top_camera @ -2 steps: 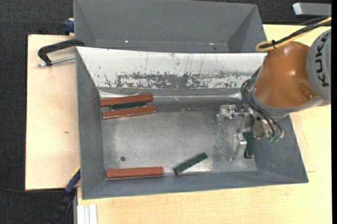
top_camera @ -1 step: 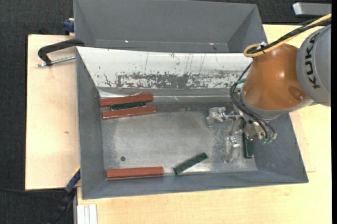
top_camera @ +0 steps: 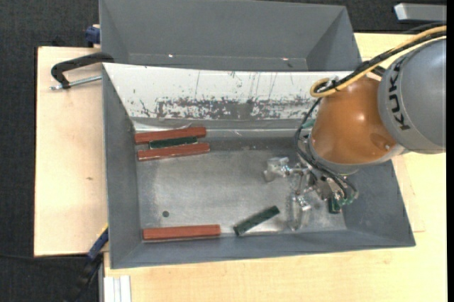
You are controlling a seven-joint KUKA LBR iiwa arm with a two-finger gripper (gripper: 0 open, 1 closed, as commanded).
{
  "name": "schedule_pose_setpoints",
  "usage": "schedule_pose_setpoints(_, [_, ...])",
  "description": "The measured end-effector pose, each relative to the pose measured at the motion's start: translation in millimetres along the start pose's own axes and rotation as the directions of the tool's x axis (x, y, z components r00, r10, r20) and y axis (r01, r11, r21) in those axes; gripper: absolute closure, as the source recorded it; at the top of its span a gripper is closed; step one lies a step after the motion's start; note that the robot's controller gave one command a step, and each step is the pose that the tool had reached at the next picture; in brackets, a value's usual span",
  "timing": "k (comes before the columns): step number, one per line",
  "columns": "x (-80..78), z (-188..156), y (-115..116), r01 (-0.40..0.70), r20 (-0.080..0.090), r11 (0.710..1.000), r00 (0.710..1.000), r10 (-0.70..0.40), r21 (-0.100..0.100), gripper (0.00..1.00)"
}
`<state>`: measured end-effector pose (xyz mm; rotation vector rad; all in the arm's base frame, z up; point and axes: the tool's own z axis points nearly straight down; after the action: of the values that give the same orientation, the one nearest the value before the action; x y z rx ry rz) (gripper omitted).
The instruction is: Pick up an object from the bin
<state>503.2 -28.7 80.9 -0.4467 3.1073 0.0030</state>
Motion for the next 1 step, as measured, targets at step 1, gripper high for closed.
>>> schedule_pose_setpoints(1, [-8.2, 10.1, 33.2, 0.364, 0.001, 0.932, 0.932, -0.364, 0.001, 1.00])
